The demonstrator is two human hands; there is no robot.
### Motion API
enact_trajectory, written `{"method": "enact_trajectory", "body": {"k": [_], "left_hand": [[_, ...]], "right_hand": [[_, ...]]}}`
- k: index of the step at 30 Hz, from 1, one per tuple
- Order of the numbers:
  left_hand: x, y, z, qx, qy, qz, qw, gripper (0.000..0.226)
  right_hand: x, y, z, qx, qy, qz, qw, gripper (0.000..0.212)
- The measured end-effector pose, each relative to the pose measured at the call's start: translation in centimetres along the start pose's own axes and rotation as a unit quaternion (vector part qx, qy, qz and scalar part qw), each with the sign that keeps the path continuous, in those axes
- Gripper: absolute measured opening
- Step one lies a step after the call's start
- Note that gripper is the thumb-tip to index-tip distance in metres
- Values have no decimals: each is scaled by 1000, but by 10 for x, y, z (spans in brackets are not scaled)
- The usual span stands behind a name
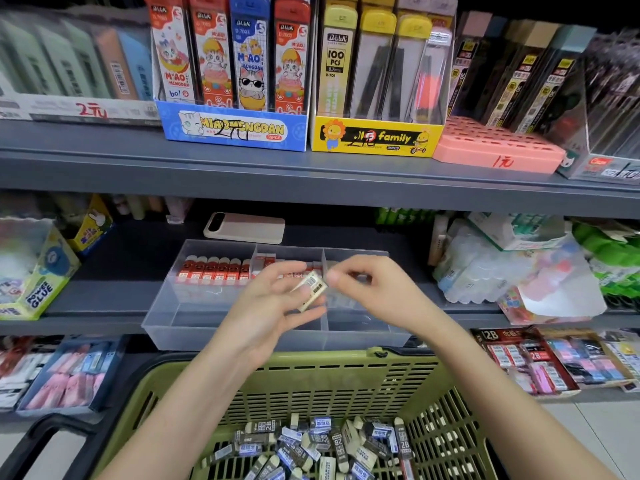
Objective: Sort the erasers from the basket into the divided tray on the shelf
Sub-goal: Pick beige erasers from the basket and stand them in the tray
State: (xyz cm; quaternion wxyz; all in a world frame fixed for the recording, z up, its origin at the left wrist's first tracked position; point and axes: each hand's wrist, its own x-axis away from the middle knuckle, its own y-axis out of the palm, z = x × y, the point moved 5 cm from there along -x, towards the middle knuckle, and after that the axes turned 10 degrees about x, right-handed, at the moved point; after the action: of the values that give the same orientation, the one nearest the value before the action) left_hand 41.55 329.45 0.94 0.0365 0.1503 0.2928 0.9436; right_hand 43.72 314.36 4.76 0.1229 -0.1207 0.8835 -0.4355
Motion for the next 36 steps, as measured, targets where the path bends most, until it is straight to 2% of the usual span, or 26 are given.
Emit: {"method": "enact_trajectory", "body": {"k": [4,7,9,10,11,13,15,17,19,22,24,28,30,32,34,36], "left_hand": [[1,8,5,-104,70,-44,991,40],[-1,10,9,-265,139,-28,954,31],[1,8,9,-376,209,-8,903,23],[3,7,10,-437,250,-7,864,22],[6,6,9,-500,286,-16,817,23],[11,3,3,-600,318,-49,732,39],[12,-1,-6,-662,318,-80,675,53],[9,-4,-14,-714,297,-96,626,56],[6,-6,-19,-743,285,-102,597,53],[2,-6,-23,-775,291,-92,554,49],[2,-5,-24,-786,301,-81,534,47],[2,-4,-25,-787,303,-72,532,47],[2,-4,-25,-789,302,-70,531,46],[0,-4,-26,-791,296,-67,532,46],[-4,-4,-26,-793,282,-67,536,49],[-7,-4,-28,-795,269,-68,539,52]], "right_hand": [[10,-3,-12,-31,-27,33,999,15],[13,-8,-6,-102,-10,52,993,14],[9,-16,11,-129,36,86,987,13],[5,-23,23,-100,67,108,987,14],[0,-29,35,-32,96,121,988,16],[-10,-32,51,147,125,97,976,21],[-20,-21,59,250,117,47,960,23],[-28,-4,61,277,104,-6,955,23],[-33,9,64,254,105,-58,960,23],[-37,13,68,253,106,-90,957,28],[-37,15,70,271,99,-102,952,32],[-34,17,67,307,75,-87,945,35],[-26,9,61,333,62,-28,940,34],[-10,-1,50,313,33,59,947,30],[17,-8,34,221,-9,148,964,23],[50,-7,23,137,-39,203,969,18]]}}
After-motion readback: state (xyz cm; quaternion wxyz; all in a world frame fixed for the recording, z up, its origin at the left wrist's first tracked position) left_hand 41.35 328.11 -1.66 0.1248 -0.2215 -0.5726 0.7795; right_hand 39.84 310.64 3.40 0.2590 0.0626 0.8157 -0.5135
